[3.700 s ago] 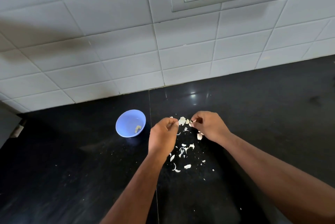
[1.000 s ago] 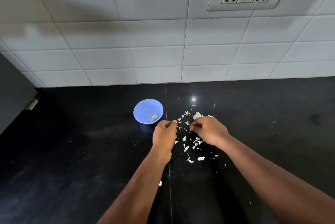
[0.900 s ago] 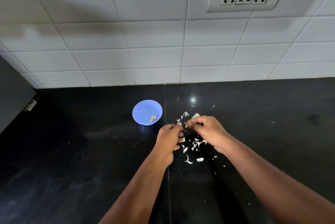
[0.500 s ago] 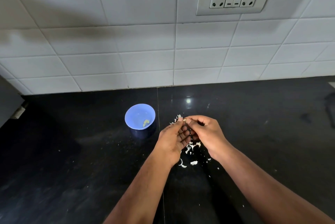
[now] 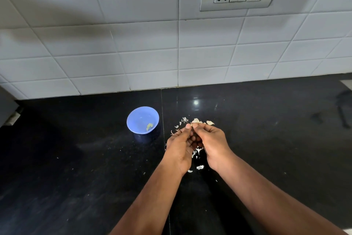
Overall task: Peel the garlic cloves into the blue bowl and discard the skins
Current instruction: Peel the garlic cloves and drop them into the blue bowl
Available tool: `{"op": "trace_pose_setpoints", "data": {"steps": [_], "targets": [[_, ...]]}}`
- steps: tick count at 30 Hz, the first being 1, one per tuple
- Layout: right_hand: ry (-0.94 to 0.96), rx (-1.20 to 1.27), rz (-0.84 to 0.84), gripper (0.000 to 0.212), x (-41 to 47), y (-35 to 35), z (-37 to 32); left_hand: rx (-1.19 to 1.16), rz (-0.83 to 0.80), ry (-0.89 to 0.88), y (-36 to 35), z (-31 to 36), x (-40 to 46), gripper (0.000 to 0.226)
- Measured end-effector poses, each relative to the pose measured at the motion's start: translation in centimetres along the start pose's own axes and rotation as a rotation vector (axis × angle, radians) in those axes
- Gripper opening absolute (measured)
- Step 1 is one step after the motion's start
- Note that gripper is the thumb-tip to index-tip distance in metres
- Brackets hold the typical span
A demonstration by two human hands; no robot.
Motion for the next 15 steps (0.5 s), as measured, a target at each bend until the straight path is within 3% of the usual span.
{"op": "trace_pose_setpoints", "data": {"steps": [9,13,15], "targets": [[-0.063,0.083,0.018,0.01,-0.1,-0.3,0.6,0.065,0.042,-0.061,-0.5,-0.6,-0.6,0.023],[0.116,-0.344,-0.148,0.017,0.3,1.8,-0.8,0.462,0.035,-0.072,0.8,-0.1,-0.7,0.023],[0.114,-0.469,-0.248,0.022,0.5,2.7,-1.4,0.631,0.02,-0.065,1.3,0.1,-0.9,0.023]]}}
Point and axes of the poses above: each hand's wrist, its own x-axis towards the middle knuckle, its own y-axis out of the back of the hand, z = x × y, the point moved 3 cm from there along x, towards the middle knuckle, and after that the axes turned 3 degrees about -z, right-handed, at the moved point
